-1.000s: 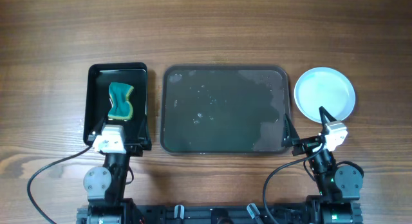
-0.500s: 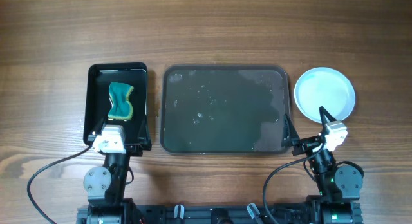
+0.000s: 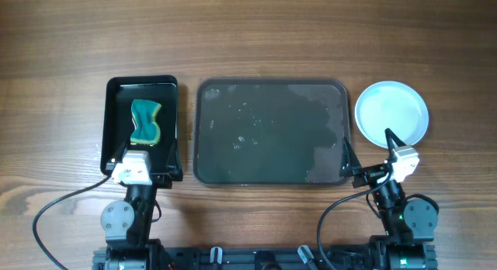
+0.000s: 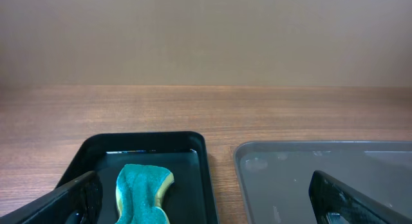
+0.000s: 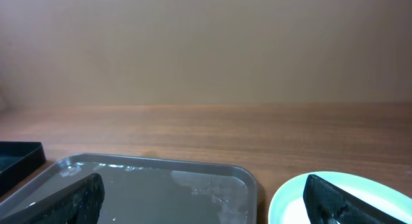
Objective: Clean dirty plates on tray and stack at the side
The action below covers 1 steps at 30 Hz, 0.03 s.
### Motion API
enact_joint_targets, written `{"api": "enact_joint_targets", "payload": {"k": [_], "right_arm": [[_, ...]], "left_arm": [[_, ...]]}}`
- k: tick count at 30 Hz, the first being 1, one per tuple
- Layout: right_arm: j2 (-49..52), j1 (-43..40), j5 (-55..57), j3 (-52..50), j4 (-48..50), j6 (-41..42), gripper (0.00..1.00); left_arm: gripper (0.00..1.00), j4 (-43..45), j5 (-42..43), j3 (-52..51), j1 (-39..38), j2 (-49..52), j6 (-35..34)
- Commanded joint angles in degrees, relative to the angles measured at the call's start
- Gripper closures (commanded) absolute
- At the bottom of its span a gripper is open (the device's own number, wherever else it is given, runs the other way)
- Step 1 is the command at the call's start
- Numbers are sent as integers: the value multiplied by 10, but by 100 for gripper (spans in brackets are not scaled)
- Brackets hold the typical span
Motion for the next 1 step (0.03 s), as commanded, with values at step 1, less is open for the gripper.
{"api": "enact_joint_targets", "payload": {"k": [1], "right_arm": [[-4, 2, 5, -1, 2, 7, 0]], "left_arm": [[0, -2, -6, -3, -3, -5, 11]]}}
